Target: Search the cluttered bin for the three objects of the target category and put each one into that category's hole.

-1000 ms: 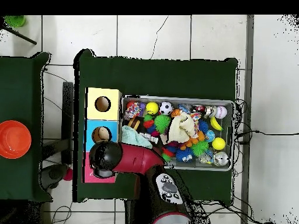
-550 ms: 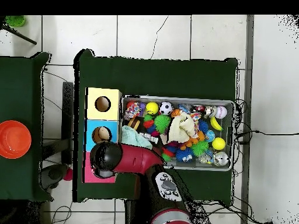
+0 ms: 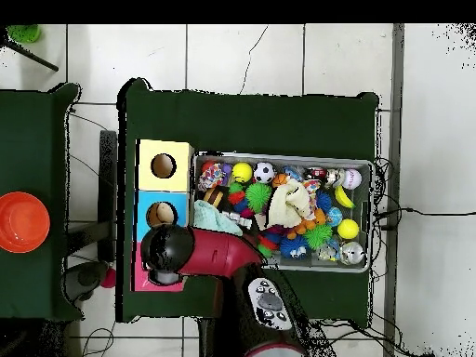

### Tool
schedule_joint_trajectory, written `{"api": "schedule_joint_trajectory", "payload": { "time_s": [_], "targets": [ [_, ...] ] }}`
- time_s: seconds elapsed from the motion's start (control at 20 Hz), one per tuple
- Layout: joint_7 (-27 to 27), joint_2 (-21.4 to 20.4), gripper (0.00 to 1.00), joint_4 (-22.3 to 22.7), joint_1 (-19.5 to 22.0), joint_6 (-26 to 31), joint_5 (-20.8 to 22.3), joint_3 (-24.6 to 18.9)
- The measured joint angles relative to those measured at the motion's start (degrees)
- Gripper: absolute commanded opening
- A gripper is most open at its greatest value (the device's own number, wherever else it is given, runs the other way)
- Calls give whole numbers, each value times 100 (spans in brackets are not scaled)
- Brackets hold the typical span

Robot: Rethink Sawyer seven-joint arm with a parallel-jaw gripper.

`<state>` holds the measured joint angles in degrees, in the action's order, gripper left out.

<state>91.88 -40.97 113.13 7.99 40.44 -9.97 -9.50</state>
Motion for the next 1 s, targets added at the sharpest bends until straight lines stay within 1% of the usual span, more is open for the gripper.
{"api": "schedule_joint_trajectory", "payload": {
  "time_s": [0.15, 0.2, 0.3, 0.35, 0.45, 0.7, 1.0],
  "targets": [
    [2, -238, 0, -75, 2, 615, -5, 0],
    [5, -416, 0, -142, 5, 1138, -30, 0],
    [5, -589, 0, -203, 8, 1661, -67, 1],
    [5, -784, 0, -265, 8, 2229, -131, 2],
    [5, -916, 0, -310, 8, 2587, -187, 2],
    [5, -1160, 0, -469, 8, 3082, -291, 8],
    [6, -1291, 0, -706, 5, 3105, -289, 29]
  ]
}}
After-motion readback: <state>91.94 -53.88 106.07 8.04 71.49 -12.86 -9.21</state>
